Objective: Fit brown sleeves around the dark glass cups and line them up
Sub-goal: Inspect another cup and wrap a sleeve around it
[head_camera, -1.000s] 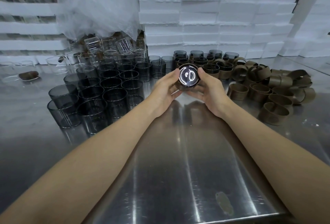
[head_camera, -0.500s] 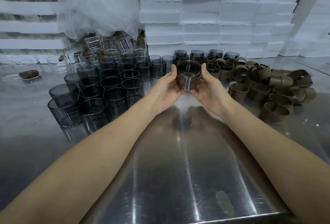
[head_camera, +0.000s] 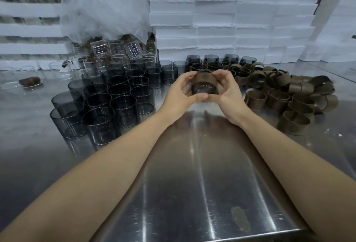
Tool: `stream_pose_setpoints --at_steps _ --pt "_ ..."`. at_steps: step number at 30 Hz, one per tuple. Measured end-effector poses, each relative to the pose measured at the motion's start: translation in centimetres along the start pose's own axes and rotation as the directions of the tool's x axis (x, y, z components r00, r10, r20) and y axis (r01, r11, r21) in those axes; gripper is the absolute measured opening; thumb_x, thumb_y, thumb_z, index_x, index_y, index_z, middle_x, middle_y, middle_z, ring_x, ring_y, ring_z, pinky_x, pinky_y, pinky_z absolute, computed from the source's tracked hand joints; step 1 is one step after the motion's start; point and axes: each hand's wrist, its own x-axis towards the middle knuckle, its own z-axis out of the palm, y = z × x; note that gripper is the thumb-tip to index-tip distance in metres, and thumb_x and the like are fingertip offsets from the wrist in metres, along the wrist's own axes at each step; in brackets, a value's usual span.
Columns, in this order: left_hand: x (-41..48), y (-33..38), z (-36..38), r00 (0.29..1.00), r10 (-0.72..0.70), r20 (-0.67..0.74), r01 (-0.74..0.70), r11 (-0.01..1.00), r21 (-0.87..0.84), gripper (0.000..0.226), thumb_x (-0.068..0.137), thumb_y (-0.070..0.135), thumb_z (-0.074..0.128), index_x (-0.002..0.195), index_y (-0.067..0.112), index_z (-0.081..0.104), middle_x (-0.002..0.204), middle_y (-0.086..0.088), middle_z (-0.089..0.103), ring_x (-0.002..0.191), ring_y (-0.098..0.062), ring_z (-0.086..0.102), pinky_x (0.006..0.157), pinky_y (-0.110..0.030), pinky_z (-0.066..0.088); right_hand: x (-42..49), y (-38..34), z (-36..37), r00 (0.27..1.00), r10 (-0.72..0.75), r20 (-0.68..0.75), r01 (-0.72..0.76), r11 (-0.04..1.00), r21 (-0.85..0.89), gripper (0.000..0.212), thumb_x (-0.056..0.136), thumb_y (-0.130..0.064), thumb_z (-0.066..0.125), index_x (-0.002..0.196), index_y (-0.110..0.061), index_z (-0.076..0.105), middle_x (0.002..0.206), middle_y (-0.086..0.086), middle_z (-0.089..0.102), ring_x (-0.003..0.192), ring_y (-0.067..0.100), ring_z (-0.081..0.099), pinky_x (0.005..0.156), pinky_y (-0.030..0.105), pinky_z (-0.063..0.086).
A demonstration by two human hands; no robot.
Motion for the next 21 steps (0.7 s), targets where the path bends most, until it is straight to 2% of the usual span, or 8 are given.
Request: stream_pose_setpoints --at_steps 2,4,8,12,17,21 --pt "-0.06 -0.07 0.11 0.999 0.038 -0.005 -0.038 0.999 0.018 0.059 0.071 -0.015 0.076 0.115 0.015 0.049 0.125 -0.006 0.054 0.116 -0.016 0.059 0.092 -0.023 0.052 0.17 0.04 0.00 1.000 -0.023 0.006 0.024 0.998 -0.053 0.066 0.066 0.031 0.066 0.102 -0.019 0.041 0.107 0.008 0.053 0.094 0.009 0.061 0.080 0.028 0.055" --pt "-0.16 0.04 0.08 0.997 0.070 -0.042 -0.067 0.996 0.063 0.059 0.069 -0.018 0.076 0.105 0.019 0.047 0.122 -0.003 0.053 0.117 -0.023 0.057 0.097 -0.029 0.051 0.30 0.20 0.15 0.999 -0.033 0.022 0.034 0.997 -0.070 0.066 0.067 0.033 0.063 0.098 -0.019 0.037 0.102 0.005 0.051 0.086 0.004 0.061 0.076 0.026 0.053" --pt "-0.35 0.28 0.17 0.990 0.135 -0.043 -0.128 0.981 0.143 0.059 0.067 -0.016 0.078 0.101 0.014 0.042 0.122 -0.003 0.054 0.110 -0.017 0.055 0.097 -0.025 0.049 0.16 0.34 -0.02 0.998 -0.055 0.016 0.057 0.989 -0.137 0.063 0.068 0.024 0.071 0.096 -0.022 0.038 0.113 0.002 0.055 0.106 0.016 0.061 0.094 0.040 0.053" --pt "-0.43 0.35 0.13 0.980 0.198 -0.025 -0.183 0.944 0.274 0.054 0.069 -0.016 0.075 0.098 0.013 0.040 0.120 -0.004 0.053 0.107 -0.017 0.053 0.094 -0.020 0.048 0.10 0.24 -0.01 0.997 -0.078 0.007 0.078 0.976 -0.202 0.063 0.068 0.016 0.077 0.095 -0.027 0.040 0.129 0.001 0.054 0.118 0.018 0.060 0.094 0.037 0.054" --pt "-0.47 0.30 0.03 0.979 0.202 -0.025 -0.184 0.930 0.320 0.048 0.069 -0.014 0.076 0.095 0.012 0.044 0.121 -0.006 0.058 0.108 -0.017 0.055 0.093 -0.020 0.050 0.11 0.25 -0.13 0.995 -0.086 0.041 0.094 0.945 -0.313 0.062 0.071 0.011 0.077 0.093 -0.029 0.036 0.120 -0.004 0.057 0.112 0.019 0.063 0.089 0.036 0.057" --pt "-0.34 0.09 -0.02 0.978 0.208 -0.006 -0.193 0.920 0.340 0.047 0.069 -0.011 0.077 0.093 0.013 0.045 0.125 0.001 0.056 0.110 -0.013 0.057 0.096 -0.021 0.051 -0.01 0.09 -0.28 0.991 -0.124 0.042 0.131 0.900 -0.415 0.059 0.072 0.005 0.079 0.094 -0.027 0.035 0.125 0.002 0.059 0.109 0.014 0.065 0.086 0.030 0.057"
